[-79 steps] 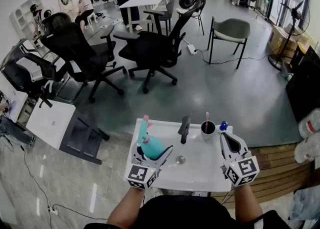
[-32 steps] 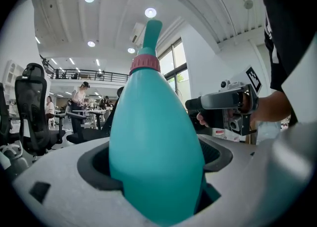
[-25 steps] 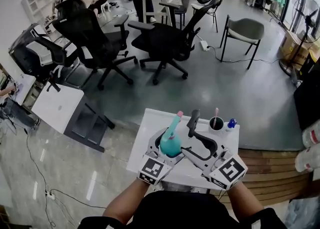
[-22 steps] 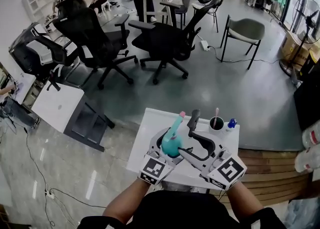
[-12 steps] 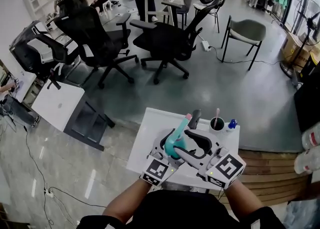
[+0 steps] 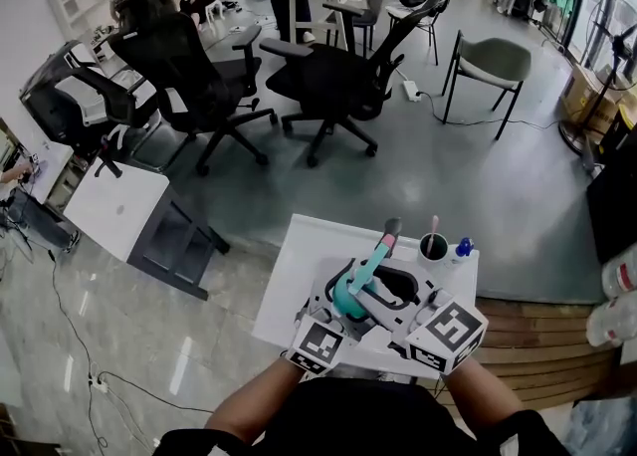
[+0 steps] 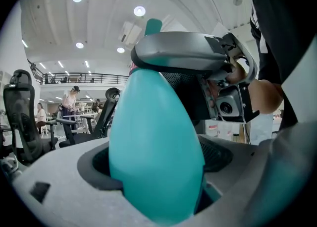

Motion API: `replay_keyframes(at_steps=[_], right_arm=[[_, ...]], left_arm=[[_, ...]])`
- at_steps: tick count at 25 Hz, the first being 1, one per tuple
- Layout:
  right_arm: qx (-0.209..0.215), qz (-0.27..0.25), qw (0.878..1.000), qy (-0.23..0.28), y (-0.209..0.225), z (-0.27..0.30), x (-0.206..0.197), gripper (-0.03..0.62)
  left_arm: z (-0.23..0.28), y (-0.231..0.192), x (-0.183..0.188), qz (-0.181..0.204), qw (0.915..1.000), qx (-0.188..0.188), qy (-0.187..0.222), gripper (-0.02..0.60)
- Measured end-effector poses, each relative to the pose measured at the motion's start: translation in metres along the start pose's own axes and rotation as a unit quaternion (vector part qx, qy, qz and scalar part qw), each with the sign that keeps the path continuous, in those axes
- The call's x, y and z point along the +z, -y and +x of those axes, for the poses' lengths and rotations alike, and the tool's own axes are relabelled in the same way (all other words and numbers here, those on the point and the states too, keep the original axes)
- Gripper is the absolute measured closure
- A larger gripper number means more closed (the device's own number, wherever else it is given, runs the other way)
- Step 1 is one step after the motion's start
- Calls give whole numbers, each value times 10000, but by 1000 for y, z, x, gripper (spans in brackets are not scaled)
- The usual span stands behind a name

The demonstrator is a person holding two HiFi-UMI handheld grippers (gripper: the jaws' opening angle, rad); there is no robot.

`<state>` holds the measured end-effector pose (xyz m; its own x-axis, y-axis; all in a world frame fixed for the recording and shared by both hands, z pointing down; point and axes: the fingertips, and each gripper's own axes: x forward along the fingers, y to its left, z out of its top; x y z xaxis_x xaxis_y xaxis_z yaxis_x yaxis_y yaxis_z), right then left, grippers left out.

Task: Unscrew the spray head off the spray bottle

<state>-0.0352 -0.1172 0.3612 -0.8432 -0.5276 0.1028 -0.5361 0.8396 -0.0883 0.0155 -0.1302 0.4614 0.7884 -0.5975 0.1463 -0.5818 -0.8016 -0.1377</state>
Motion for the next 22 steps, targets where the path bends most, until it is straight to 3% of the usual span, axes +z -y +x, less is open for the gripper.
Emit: replay_keyframes(at_steps=[7,14,18,22], right_arm=[[147,-142,9998,2,-4,-6,2,454],[496,-310,9983,-35,-12,-15,6,456],[1000,-376,9943,-4,-25,-20,9,455],[1856,-376,9819,-35,-46,-32,13,454]], left_arm=[[-2,6,4,87,9998,-183,12,126],[-7,23,10,19,9970,-764,90,127],[-14,40,14,8,9894,-1433,222,126],[-22,59,19,236,9807,-1922,259,127]])
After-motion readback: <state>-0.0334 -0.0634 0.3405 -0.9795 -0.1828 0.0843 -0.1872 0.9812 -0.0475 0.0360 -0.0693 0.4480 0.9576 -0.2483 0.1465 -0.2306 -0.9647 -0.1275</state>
